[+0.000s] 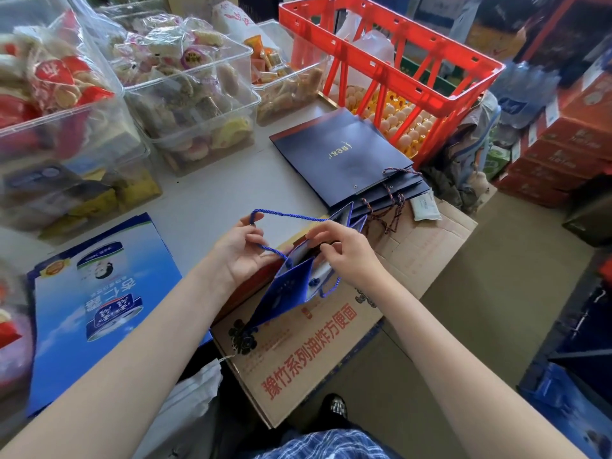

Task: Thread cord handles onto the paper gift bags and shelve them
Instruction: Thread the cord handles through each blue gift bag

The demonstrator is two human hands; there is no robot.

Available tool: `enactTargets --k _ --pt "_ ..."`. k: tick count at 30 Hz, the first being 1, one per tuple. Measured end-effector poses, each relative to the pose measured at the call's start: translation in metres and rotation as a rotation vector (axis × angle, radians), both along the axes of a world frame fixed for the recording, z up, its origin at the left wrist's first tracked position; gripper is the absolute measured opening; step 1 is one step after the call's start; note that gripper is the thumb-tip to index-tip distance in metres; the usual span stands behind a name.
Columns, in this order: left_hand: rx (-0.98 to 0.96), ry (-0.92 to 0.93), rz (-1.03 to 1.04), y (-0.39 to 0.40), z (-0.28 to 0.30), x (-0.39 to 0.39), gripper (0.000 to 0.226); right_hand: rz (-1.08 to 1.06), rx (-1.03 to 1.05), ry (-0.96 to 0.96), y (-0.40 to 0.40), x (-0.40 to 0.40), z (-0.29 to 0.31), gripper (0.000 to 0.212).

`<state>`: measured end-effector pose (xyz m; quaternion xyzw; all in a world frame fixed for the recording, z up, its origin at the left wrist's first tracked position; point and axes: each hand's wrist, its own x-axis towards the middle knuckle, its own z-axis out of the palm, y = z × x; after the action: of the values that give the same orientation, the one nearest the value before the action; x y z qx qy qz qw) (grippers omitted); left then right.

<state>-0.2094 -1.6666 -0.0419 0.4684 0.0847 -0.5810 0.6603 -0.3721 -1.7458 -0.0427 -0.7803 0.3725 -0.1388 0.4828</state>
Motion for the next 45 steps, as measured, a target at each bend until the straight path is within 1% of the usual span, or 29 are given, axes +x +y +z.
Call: enactTargets --k 1,2,4,5,7,8,9,10,12,13,15,16,17,19,21,23,25,28,30,31,32,33,35,36,38,41,45 --pt "0.015 -0.015 0.035 -0.001 0.001 0.0 0.034 0.021 -0.006 0.001 0.0 0.001 -0.001 0.037" --pt "0.042 -0.068 0.042 -0.002 0.003 0.001 0.034 0.051 -0.026 0.012 0.001 0.002 -0.002 0.04" --pt "0.113 -0.279 -0.064 -0.002 0.007 0.006 0.035 0.13 -0.089 0.059 0.001 0.003 -0.004 0.047" --pt "0.146 -0.41 -0.175 -0.001 0.008 0.009 0.032 0.174 -0.12 0.081 0.003 0.005 -0.006 0.05" --pt "0.218 -0.694 -0.48 0.002 0.011 0.015 0.018 0.244 -0.182 0.102 0.007 0.007 -0.008 0.056" --pt "0.261 -0.821 -0.633 0.003 0.013 0.018 0.016 0.257 -0.222 0.107 0.008 0.008 -0.01 0.058" --pt "0.295 -0.922 -0.75 0.005 0.012 0.02 0.022 0.258 -0.266 0.113 0.008 0.01 -0.011 0.058" --pt "0.314 -0.993 -0.813 0.005 0.01 0.022 0.032 0.255 -0.306 0.116 0.006 0.012 -0.013 0.058" --pt "0.334 -1.15 -0.813 0.004 0.007 0.024 0.052 0.248 -0.369 0.135 0.0 0.015 -0.016 0.051" --pt "0.345 -1.266 -0.806 0.005 0.004 0.025 0.063 0.22 -0.391 0.151 -0.002 0.016 -0.018 0.045" --pt "0.339 -1.512 -0.826 0.007 -0.004 0.027 0.077 0.075 -0.393 0.169 -0.006 0.015 -0.022 0.036" --pt "0.311 -1.626 -0.831 0.008 -0.007 0.027 0.076 -0.009 -0.373 0.167 -0.006 0.015 -0.024 0.034" --pt "0.274 -1.718 -0.828 0.008 -0.008 0.025 0.069 -0.071 -0.354 0.163 -0.006 0.015 -0.025 0.034" --pt "0.233 -1.823 -0.861 0.004 -0.008 0.02 0.05 -0.101 -0.355 0.145 -0.004 0.017 -0.026 0.041" --pt "0.242 -1.846 -0.945 -0.005 -0.007 0.013 0.038 -0.078 -0.329 0.107 -0.004 0.02 -0.028 0.055" --pt "0.265 -1.796 -0.998 -0.015 -0.006 0.006 0.033 -0.066 -0.279 0.106 -0.003 0.022 -0.03 0.062" --pt "0.287 -1.76 -0.99 -0.026 -0.006 0.001 0.028 -0.072 -0.25 0.097 -0.003 0.023 -0.03 0.057" --pt "0.29 -1.73 -0.953 -0.038 -0.009 -0.005 0.023 -0.103 -0.183 -0.037 0.0 0.022 -0.025 0.042" --pt "0.271 -1.688 -0.921 -0.04 -0.011 -0.008 0.02 -0.153 -0.217 -0.086 0.002 0.019 -0.024 0.029" --pt "0.27 -1.676 -0.905 -0.039 -0.012 -0.008 0.019 -0.191 -0.254 -0.068 0.002 0.018 -0.025 0.022" --pt "0.273 -1.671 -0.895 -0.037 -0.013 -0.008 0.018 -0.211 -0.301 0.002 0.001 0.017 -0.025 0.017" --pt "0.278 -1.662 -0.888 -0.034 -0.013 -0.007 0.018 -0.203 -0.344 0.118 0.001 0.016 -0.024 0.017" --pt "0.282 -1.623 -0.868 -0.03 -0.014 -0.006 0.019 -0.134 -0.41 0.339 0.001 0.018 -0.023 0.029" --pt "0.282 -1.605 -0.858 -0.028 -0.013 -0.007 0.02 -0.116 -0.431 0.386 0.003 0.021 -0.022 0.033" --pt "0.275 -1.584 -0.848 -0.027 -0.012 -0.011 0.022 -0.145 -0.456 0.394 0.007 0.028 -0.018 0.035" --pt "0.264 -1.573 -0.841 -0.024 -0.011 -0.014 0.024 -0.227 -0.437 0.33 0.014 0.036 -0.021 0.028" --pt "0.233 -1.491 -0.839 -0.018 -0.008 -0.014 0.025 -0.271 -0.4 0.258 0.014 0.038 -0.027 0.019"
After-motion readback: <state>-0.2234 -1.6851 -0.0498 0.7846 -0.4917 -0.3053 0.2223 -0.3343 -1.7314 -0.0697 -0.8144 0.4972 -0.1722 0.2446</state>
